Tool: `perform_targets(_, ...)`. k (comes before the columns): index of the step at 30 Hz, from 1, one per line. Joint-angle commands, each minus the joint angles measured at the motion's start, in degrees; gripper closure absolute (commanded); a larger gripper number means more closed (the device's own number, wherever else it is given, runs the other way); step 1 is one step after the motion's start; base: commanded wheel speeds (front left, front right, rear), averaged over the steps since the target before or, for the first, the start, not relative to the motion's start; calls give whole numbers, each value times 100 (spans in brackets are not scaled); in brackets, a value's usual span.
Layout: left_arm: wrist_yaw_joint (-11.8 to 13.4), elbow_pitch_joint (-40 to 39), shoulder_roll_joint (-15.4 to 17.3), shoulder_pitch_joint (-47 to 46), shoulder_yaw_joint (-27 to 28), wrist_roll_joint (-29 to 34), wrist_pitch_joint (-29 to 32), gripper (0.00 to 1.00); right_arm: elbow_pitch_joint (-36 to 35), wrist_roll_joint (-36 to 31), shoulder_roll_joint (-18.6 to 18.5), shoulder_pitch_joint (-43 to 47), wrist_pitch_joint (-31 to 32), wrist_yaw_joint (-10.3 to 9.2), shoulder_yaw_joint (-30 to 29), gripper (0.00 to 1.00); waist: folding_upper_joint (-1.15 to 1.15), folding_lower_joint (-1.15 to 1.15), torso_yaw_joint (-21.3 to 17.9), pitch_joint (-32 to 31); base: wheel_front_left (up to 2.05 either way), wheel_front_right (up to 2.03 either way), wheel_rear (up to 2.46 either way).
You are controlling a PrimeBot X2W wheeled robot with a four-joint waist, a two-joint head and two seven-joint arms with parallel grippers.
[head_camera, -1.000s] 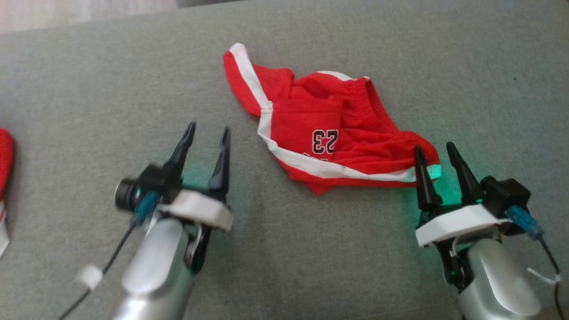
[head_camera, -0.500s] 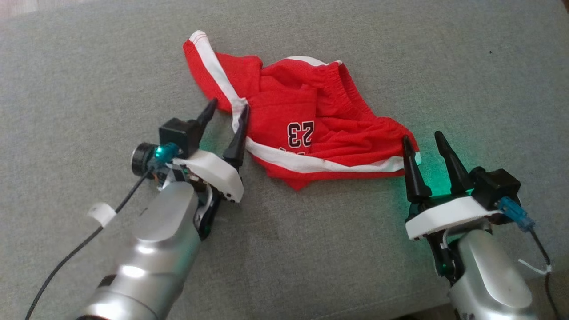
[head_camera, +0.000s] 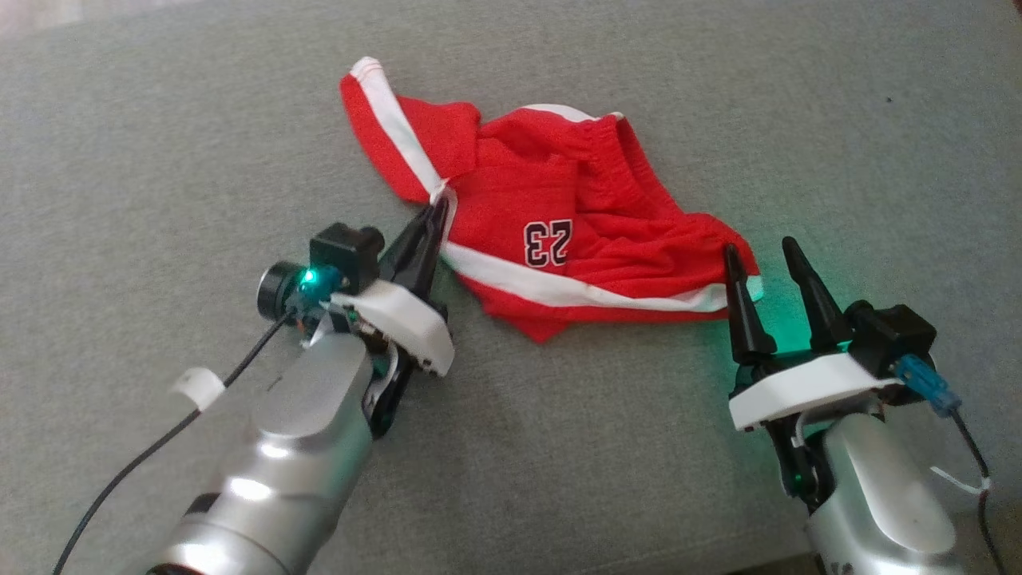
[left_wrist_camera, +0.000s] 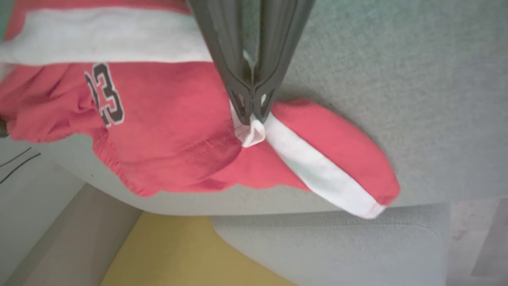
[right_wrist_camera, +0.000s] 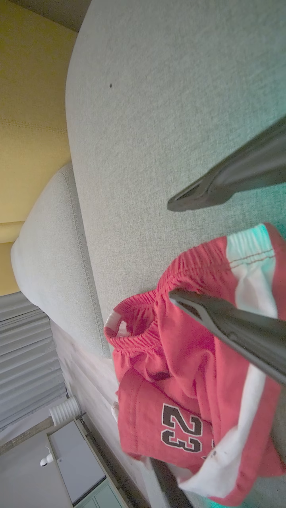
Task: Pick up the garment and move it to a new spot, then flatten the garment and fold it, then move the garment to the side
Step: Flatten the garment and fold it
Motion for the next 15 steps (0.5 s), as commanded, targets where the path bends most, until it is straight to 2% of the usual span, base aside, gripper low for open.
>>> perform_targets(1, 93, -395, 54, -209, 263, -14, -67, 100, -134, 39, 27, -79, -22, -5, 62, 0, 0, 0, 119, -70, 0, 0, 0)
perform_targets(6, 436, -1343, 57, 313, 1035, 169, -69, 100, -159, 3, 27, 61, -22, -5, -73, 0, 0, 0, 537, -349, 0, 0, 0)
perform_targets(7, 436, -1343, 57, 313, 1035, 169, -69, 100, -159, 3, 27, 61, -22, -5, -73, 0, 0, 0, 537, -349, 0, 0, 0)
perform_targets(8, 565, -1627, 67, 652, 1358, 304, -70, 100, -175, -8, 27, 129, -22, -5, -102, 0, 0, 0, 742, -465, 0, 0, 0)
perform_targets(9, 565, -1627, 67, 652, 1358, 304, -70, 100, -175, -8, 27, 129, -22, -5, -102, 0, 0, 0, 742, -465, 0, 0, 0)
perform_targets(15, 979, -1915, 66, 1716, 2385, 429, -70, 100, -225, 60, 28, 218, -22, -5, 56, 0, 0, 0, 1142, -752, 0, 0, 0)
